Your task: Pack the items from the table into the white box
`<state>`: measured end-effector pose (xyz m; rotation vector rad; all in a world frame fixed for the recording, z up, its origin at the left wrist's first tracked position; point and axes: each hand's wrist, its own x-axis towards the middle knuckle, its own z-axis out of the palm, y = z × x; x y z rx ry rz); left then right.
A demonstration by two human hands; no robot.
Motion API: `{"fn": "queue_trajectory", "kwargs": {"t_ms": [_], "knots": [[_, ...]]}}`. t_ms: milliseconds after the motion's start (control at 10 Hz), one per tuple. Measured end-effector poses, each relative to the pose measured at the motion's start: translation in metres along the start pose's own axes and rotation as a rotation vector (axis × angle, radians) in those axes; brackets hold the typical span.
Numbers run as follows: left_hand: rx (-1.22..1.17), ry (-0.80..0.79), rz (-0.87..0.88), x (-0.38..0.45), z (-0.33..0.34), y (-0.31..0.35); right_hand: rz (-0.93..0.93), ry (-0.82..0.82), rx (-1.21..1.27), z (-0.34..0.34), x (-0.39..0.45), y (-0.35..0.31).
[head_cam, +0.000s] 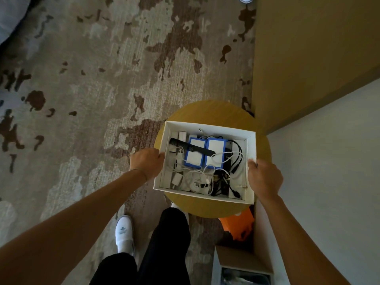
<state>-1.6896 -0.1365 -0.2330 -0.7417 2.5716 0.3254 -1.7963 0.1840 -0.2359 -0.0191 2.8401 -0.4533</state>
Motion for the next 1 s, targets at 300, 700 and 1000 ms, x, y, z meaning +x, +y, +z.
{"fn": "queue_trajectory", "kwargs": {"t_ms": [300, 700, 1000], "knots": [[0.011, 0.017, 0.072, 0.023, 0.018, 0.006, 0.036, 0.029, 0.027, 0.025, 0.009, 0.015], [0.011, -0.028, 0.086, 0.034, 0.018, 0.009, 0.051, 0.031, 0.022, 0.035, 0.011, 0.013], [-0.120, -0.073, 0.130, -0.014, -0.086, 0.002, 0.103, -0.306, -0.007, -0.050, 0.001, -0.006]]}}
